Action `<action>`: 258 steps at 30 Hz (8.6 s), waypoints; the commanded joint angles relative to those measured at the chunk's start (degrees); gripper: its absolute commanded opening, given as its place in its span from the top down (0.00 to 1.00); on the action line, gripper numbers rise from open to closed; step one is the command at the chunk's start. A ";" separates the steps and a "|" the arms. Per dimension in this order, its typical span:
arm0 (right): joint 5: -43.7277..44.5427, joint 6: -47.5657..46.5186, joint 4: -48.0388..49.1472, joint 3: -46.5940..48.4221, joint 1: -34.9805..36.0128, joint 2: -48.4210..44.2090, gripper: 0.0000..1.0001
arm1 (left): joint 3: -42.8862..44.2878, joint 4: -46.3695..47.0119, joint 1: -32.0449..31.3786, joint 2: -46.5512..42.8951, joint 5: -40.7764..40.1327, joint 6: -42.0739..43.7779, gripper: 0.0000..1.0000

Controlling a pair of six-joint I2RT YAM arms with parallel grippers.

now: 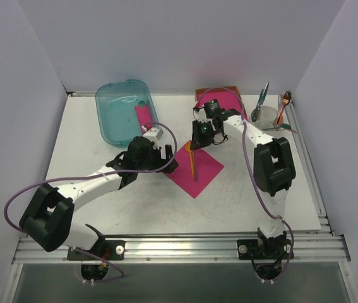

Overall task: Place the utensils on the paper napkin and roll it up
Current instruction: Place the utensils on the napkin, then pick up the utensils from the container, then place the utensils on the napkin.

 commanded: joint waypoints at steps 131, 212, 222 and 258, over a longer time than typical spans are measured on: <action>45.22 -11.30 24.93 20.09 -30.84 9.23 0.55 | 2.01 7.32 -2.58 6.41 10.87 4.04 0.06; 62.70 -13.14 9.21 13.41 -24.87 -11.42 1.00 | 1.83 6.97 -3.45 4.83 11.40 4.12 0.06; 65.60 -13.58 2.35 19.12 -24.08 -13.35 1.00 | 2.45 8.37 -3.72 6.06 13.15 4.30 0.06; 42.58 -6.46 -9.61 20.88 -7.21 -26.09 1.00 | 40.40 21.47 -6.27 26.26 21.42 20.46 0.06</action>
